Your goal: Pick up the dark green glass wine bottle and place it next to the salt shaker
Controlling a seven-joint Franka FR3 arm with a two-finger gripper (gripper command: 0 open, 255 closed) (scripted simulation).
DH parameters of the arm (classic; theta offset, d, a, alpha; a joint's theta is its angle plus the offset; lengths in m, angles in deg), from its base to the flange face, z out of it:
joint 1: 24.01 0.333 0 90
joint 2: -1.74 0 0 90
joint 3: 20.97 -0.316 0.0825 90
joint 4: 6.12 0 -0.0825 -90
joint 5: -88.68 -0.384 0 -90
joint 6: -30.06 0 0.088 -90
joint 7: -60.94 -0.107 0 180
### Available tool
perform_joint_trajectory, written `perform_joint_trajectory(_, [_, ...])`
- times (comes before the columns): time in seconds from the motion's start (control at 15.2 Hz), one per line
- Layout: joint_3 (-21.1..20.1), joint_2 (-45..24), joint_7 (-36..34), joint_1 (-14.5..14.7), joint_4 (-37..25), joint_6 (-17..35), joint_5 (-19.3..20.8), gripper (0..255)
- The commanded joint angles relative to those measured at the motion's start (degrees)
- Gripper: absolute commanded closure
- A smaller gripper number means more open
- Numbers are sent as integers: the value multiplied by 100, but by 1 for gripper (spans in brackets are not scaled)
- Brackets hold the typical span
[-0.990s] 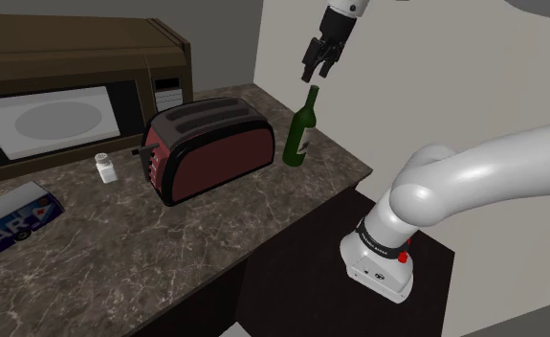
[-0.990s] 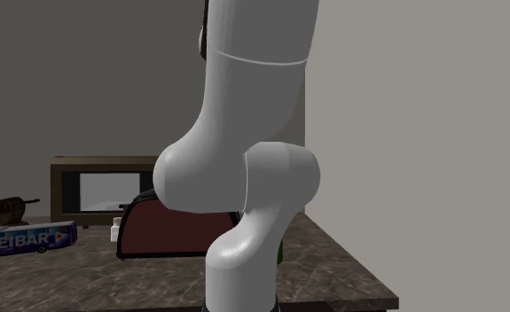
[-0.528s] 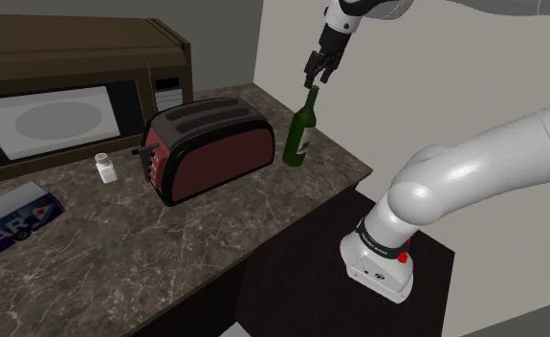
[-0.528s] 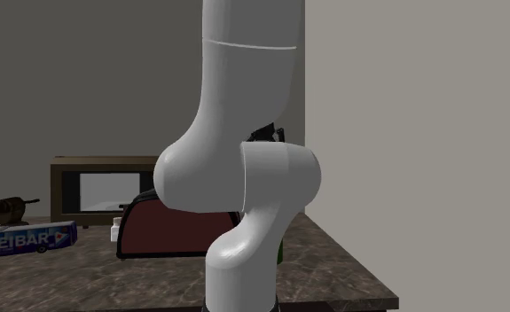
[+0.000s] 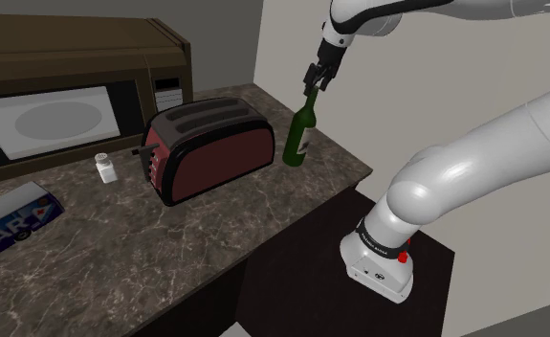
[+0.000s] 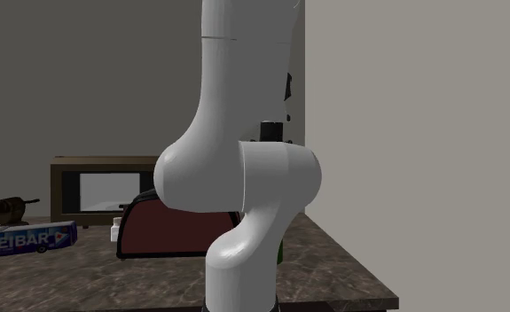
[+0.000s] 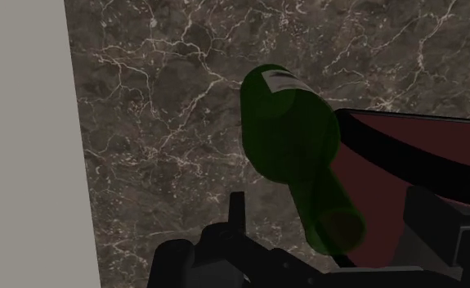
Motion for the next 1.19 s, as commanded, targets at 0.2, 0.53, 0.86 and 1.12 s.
perform_joint_trajectory(0.2, [14,-69,-4,7,153,224,-3,0])
perform_joint_trajectory(0.53, [14,-69,-4,7,152,223,-3,0])
perform_joint_trajectory(0.86, [14,-69,-4,7,153,223,-3,255])
perform_joint_trajectory(1.12, [14,-68,-4,7,152,222,-3,255])
